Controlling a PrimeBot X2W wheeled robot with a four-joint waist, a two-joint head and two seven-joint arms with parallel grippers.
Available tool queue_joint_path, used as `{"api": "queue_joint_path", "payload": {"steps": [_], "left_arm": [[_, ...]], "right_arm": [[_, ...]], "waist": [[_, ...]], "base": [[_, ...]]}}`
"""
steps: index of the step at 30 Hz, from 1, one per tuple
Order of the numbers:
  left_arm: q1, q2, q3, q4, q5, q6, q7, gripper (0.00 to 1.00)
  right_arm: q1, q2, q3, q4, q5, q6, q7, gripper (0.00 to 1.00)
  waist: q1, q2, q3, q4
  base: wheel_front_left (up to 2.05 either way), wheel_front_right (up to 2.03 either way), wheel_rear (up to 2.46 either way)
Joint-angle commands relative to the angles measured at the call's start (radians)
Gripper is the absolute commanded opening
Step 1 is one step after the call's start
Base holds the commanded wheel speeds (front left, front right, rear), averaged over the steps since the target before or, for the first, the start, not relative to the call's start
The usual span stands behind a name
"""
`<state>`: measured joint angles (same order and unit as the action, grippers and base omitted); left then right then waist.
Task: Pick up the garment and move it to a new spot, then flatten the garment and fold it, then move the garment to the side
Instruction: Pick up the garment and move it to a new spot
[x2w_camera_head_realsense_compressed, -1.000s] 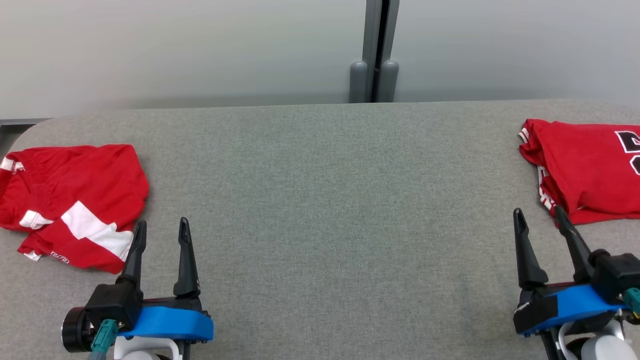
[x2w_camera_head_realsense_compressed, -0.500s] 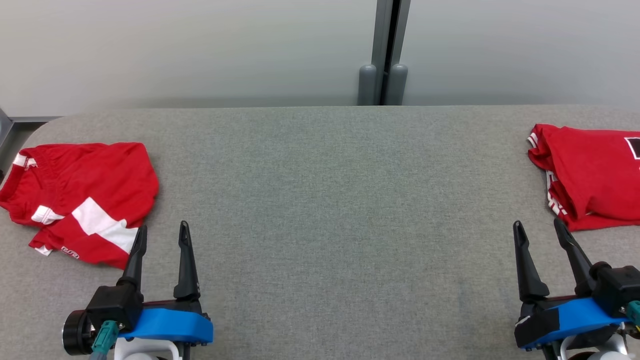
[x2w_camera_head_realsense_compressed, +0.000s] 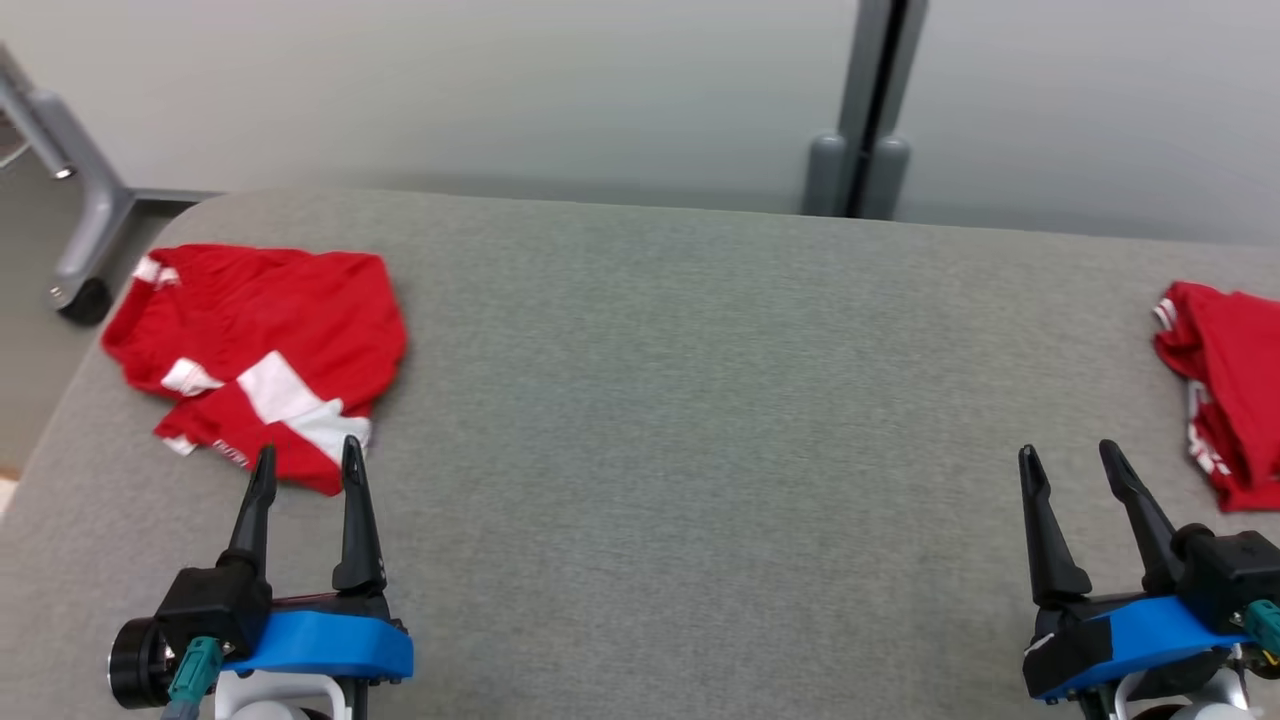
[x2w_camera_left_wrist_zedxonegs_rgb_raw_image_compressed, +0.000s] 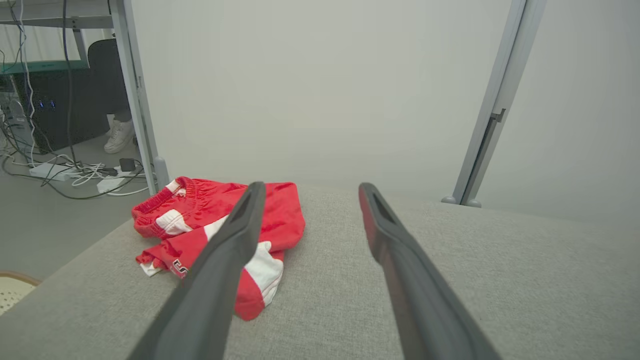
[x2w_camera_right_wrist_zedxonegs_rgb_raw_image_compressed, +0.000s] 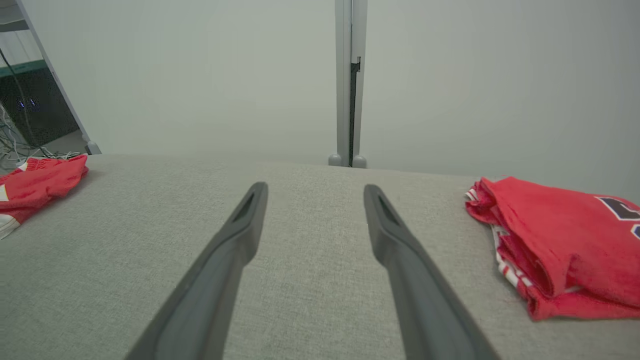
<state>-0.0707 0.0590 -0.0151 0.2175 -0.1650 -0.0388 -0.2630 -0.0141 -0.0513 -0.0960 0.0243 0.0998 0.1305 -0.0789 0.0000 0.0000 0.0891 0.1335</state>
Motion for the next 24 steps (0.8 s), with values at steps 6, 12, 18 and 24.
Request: {"api": "queue_joint_path", "payload": {"steps": [6, 12, 18, 24], "left_arm": [[-0.013, 0.006, 0.006, -0.005, -0.003, 0.007, -0.002, 1.00], [-0.002, 0.010, 0.021, -0.013, -0.009, 0.019, -0.002, 1.00], [0.011, 0.013, 0.036, -0.021, -0.018, 0.029, -0.002, 1.00], [0.017, 0.015, 0.043, -0.028, -0.022, 0.032, -0.002, 1.00]], "right_arm": [[0.002, 0.001, -0.002, 0.004, -0.002, 0.001, 0.009, 1.00], [-0.012, 0.001, -0.001, 0.008, -0.014, 0.001, 0.019, 1.00], [-0.022, 0.001, 0.002, 0.011, -0.021, 0.001, 0.024, 1.00], [-0.022, 0.000, 0.005, 0.014, -0.022, 0.001, 0.026, 1.00]], "waist": [[0.0000, 0.0000, 0.026, 0.111], [0.0000, 0.0000, 0.040, 0.201], [0.0000, 0.0000, 0.050, 0.260], [0.0000, 0.0000, 0.056, 0.275]], "base": [[0.00, 0.00, 0.00], [0.00, 0.00, 0.00], [0.00, 0.00, 0.00], [0.00, 0.00, 0.00]]}}
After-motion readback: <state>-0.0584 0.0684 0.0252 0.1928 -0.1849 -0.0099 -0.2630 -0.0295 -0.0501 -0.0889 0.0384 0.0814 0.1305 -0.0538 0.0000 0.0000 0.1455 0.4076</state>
